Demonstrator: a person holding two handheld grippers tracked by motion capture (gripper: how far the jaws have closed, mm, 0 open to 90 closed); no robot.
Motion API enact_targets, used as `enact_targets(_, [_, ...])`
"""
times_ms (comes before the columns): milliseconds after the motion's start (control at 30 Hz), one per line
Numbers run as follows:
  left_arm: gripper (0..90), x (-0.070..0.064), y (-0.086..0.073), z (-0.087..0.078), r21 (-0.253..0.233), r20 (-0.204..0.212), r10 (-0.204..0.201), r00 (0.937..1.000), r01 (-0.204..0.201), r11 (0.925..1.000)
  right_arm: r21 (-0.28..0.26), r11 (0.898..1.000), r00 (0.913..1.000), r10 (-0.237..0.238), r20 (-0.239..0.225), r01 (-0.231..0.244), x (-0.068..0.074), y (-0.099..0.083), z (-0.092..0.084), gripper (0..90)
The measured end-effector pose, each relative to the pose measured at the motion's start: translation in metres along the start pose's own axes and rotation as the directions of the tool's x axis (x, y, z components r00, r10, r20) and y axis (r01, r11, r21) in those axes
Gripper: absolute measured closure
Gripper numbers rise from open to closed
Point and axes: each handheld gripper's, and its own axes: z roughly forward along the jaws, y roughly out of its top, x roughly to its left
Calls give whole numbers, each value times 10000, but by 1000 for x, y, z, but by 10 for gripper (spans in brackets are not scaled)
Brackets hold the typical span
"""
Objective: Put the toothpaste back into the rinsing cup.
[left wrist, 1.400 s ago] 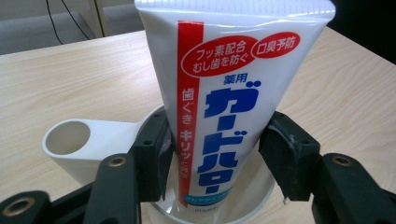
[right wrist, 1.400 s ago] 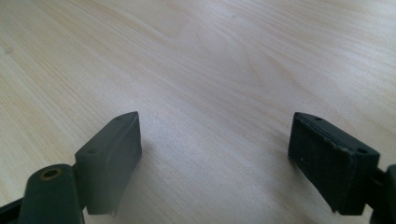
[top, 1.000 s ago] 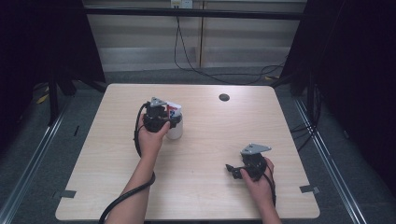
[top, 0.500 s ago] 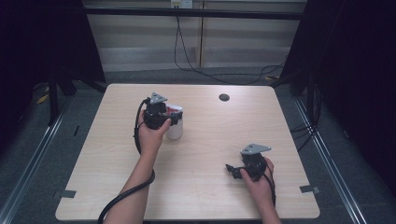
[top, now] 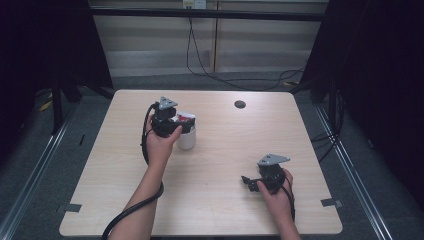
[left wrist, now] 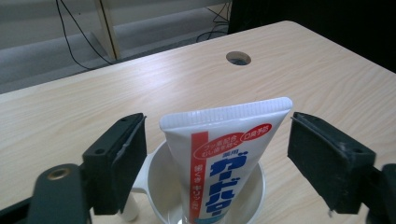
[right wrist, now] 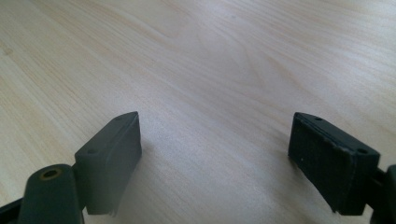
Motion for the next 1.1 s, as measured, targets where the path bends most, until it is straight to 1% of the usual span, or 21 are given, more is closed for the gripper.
enact_targets(167, [168, 1, -1, -3, 2, 15, -19, 10000, 19, 10000, -1, 10000, 10000, 0, 0, 0, 0, 0, 0, 169])
enact_targets(233, [165, 1, -1, -4, -3, -60, 7, 10000, -7, 10000, 1, 10000, 10000, -1, 1, 1, 0, 0, 0, 168])
enact_targets(267, [165, 2, -1, -5, 0, -19, 51, 10000, -51, 10000, 1, 10000, 10000, -1, 1, 1, 0, 0, 0, 169])
enact_targets(300, [164, 2, -1, -6, -63, 65, -68, 10000, 68, 10000, -1, 10000, 10000, -1, 1, 1, 0, 0, 0, 169])
enact_targets(333, [164, 2, -1, -7, -45, 100, -71, 9999, 71, 10000, 1, 10000, 10000, -1, 0, 1, 0, 0, 0, 169])
enact_targets(367, [164, 2, -1, -9, 31, 100, 8, 9999, -8, 10000, 2, 10000, 10000, 0, -1, 0, 0, 0, 0, 169])
enact_targets(433, [164, 2, -1, -9, 11, 133, 17, 9999, -17, 10000, 1, 10000, 10000, -3, 0, 3, 0, 0, 0, 169])
enact_targets(467, [164, 3, -1, -10, 75, 155, 61, 9999, -63, 10000, 0, 10000, 10000, -3, -1, 3, 0, 0, 0, 169])
enact_targets(533, [162, 3, -2, -11, 69, 126, 29, 9999, -30, 10000, 1, 10000, 10000, -8, -1, 8, 0, 0, 0, 169])
enact_targets(600, [161, 3, -4, -13, 126, 258, -34, 9997, 30, 9999, -8, 10000, 10000, -20, 7, 20, 0, 0, 0, 169])
enact_targets(633, [161, 2, -5, -14, 139, 268, 71, 9996, -75, 9999, 2, 10000, 10000, -1, 0, 1, 0, 0, 0, 169])
enact_targets(767, [161, 1, -9, -18, 166, 329, 132, 9994, -138, 9998, -6, 10000, 10000, -22, 4, 22, 0, 0, 0, 169])
enact_targets(833, [161, 1, -12, -19, 177, 285, 159, 9995, -164, 9997, -9, 10000, 10000, -23, 4, 23, 0, 0, 0, 169])
enact_targets(867, [161, 1, -13, -20, 254, 282, 311, 9991, -318, 9992, -9, 10000, 10000, -21, 6, 21, 0, 0, 0, 169])
enact_targets(900, [161, 1, -14, -21, 275, 297, 354, 9989, -362, 9990, -24, 10000, 10000, -44, 4, 44, 0, 0, 0, 169])
enact_targets(1067, [161, 2, -19, -25, 258, 315, 391, 9987, -399, 9989, -31, 10000, 10000, -51, 0, 51, 0, 0, 0, 169])
enact_targets(1100, [161, 2, -21, -28, 205, 368, 454, 9983, -462, 9987, -29, 10000, 10000, -53, -1, 53, 0, 0, 0, 170])
